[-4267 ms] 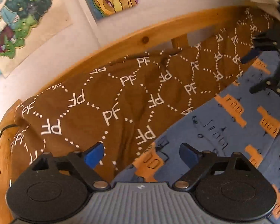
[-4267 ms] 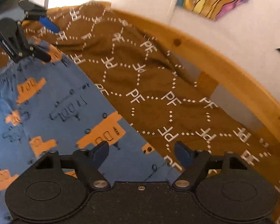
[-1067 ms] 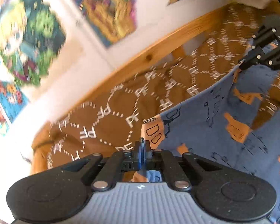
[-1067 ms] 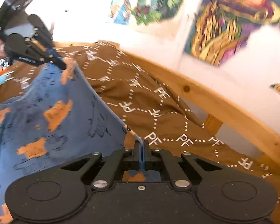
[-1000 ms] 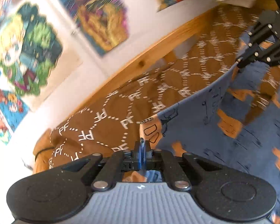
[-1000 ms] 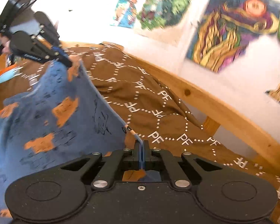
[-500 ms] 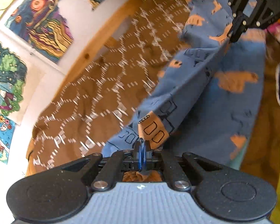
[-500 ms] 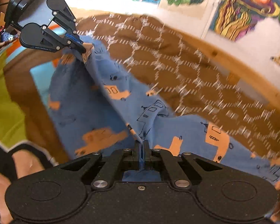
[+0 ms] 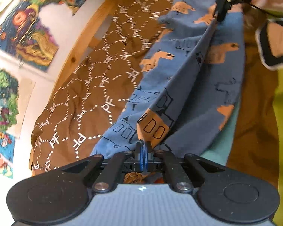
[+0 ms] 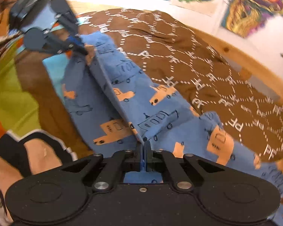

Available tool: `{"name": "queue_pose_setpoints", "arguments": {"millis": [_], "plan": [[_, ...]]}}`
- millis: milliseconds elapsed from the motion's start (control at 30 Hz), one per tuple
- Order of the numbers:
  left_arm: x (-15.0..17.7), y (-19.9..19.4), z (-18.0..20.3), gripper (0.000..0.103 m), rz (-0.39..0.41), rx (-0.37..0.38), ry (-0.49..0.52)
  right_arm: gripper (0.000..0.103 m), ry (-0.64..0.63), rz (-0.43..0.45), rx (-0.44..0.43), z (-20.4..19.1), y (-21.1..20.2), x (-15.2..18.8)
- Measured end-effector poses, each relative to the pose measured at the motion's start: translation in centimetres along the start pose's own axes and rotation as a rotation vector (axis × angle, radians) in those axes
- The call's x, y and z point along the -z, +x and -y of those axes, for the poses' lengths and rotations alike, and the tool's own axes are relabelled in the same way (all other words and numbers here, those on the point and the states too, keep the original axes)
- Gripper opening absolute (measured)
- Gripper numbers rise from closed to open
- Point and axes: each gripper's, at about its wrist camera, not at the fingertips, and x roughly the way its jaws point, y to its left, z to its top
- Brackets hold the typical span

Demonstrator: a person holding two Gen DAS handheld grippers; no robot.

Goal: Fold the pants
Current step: 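Lift the cuffs with both tools and fold the legs over toward the waistband, then open both tools and release the folded pant legs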

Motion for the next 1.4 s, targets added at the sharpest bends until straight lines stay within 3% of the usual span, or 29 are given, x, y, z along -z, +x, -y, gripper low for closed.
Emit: {"name": "queue_pose_setpoints", "arguments": {"millis": [100,200,333,567,733,1033,1167,1200,1267,1300,1333,1400], "plan": [[0.3,0.1,0.3,0.003,-0.013,0.015,-0.008,0.000,-0.049,-0.023,-0.003,-1.1,0.4,0.6],[0.4,0.0,0.4,0.004,-0.015,0.018,-0.042,0.000,-0.018,-0.026,-0.006,-1.1,0.6,1.0],[0.8,0.0,0.9,0.004,-0.021,0.009,-0.017,0.000,0.032,-0.020,-0.012,-0.5,0.6,1.1],[1.0,-0.4,1.0,0.003,-0.025,0.029,-0.013,0.000,-0.044,-0.008,0.017,-1.7,-0.5,1.1],[1.1,-0.5,1.4,0.003,-0.033,0.051,-0.023,0.000,-0.011,-0.013,0.012,-1.7,-0.3,1.8],[1.3,-0.3,1.4,0.004,-0.051,0.063,-0.018,0.000,-0.072,-0.017,0.015,-2.5,-1.0,1.9],[1.0,0.1,1.8,0.008,-0.072,0.044,0.001,0.005,-0.039,-0.045,0.000,-2.4,0.0,2.5],[0.7,0.1,1.8,0.016,-0.080,0.037,-0.003,0.006,-0.027,-0.042,0.000,-2.3,-0.2,2.5],[0.1,-0.3,1.4,0.047,-0.083,0.040,-0.057,0.024,-0.001,-0.035,-0.008,-1.9,-0.5,2.4],[-0.2,-0.6,0.9,0.073,-0.075,0.056,-0.108,0.030,0.012,-0.027,-0.010,-1.8,-0.8,2.5],[-0.5,-0.9,0.5,0.089,-0.067,0.074,-0.164,0.040,0.022,-0.021,0.000,-1.6,-1.1,2.6],[-1.2,-1.6,-0.5,0.092,-0.041,0.115,-0.284,0.051,0.050,-0.008,0.031,-1.0,-1.8,2.8]]}}
